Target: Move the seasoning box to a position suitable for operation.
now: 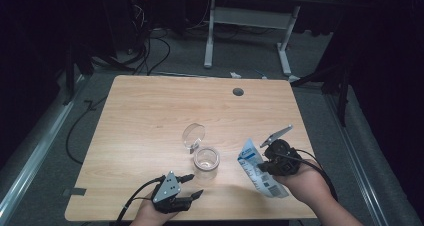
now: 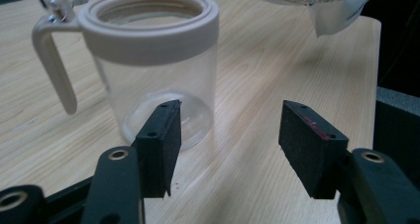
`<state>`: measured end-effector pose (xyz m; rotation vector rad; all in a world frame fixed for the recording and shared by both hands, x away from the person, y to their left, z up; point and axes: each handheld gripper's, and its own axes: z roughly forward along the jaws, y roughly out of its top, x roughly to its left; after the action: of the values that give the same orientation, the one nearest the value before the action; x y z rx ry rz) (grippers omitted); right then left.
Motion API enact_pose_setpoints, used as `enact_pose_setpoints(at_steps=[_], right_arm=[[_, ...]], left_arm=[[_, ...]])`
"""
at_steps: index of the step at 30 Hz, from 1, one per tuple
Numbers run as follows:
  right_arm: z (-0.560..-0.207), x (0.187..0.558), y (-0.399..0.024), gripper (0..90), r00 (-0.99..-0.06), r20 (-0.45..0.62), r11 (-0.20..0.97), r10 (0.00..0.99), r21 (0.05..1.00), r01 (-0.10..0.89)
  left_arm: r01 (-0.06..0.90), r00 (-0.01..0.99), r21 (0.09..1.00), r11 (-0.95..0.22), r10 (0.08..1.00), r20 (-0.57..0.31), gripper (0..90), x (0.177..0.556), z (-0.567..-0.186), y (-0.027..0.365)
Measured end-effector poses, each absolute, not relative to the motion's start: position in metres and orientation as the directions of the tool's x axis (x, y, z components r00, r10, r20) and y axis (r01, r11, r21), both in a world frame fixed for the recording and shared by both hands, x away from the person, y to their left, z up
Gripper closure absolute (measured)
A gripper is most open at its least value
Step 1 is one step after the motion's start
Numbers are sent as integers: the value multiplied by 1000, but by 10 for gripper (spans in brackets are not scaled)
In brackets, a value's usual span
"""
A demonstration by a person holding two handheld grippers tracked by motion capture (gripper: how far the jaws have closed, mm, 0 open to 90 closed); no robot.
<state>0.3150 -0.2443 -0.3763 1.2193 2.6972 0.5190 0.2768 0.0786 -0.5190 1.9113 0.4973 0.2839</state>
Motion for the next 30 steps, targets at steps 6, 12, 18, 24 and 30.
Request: enact_pose_setpoints(at_steps=[6, 12, 18, 24, 30], right_arm=[[-369, 314, -239, 900, -668, 16, 618, 744, 364, 697], [-361, 315, -234, 900, -671, 6, 621, 741, 373, 689], [-355, 316, -227, 900, -681, 6, 632, 733, 366, 683], [-355, 319, -217, 900, -693, 3, 647, 721, 355, 674], [-357, 321, -208, 900, -702, 15, 654, 712, 353, 670]], left_arm=[[198, 896, 926, -321, 441, -39, 406, 274, -513, 67], [191, 901, 932, -308, 432, -42, 405, 273, -507, 61], [177, 905, 937, -302, 425, -34, 389, 274, -502, 56], [162, 913, 937, -308, 406, -25, 372, 273, -503, 45], [161, 920, 938, -306, 390, -30, 364, 272, -505, 36]])
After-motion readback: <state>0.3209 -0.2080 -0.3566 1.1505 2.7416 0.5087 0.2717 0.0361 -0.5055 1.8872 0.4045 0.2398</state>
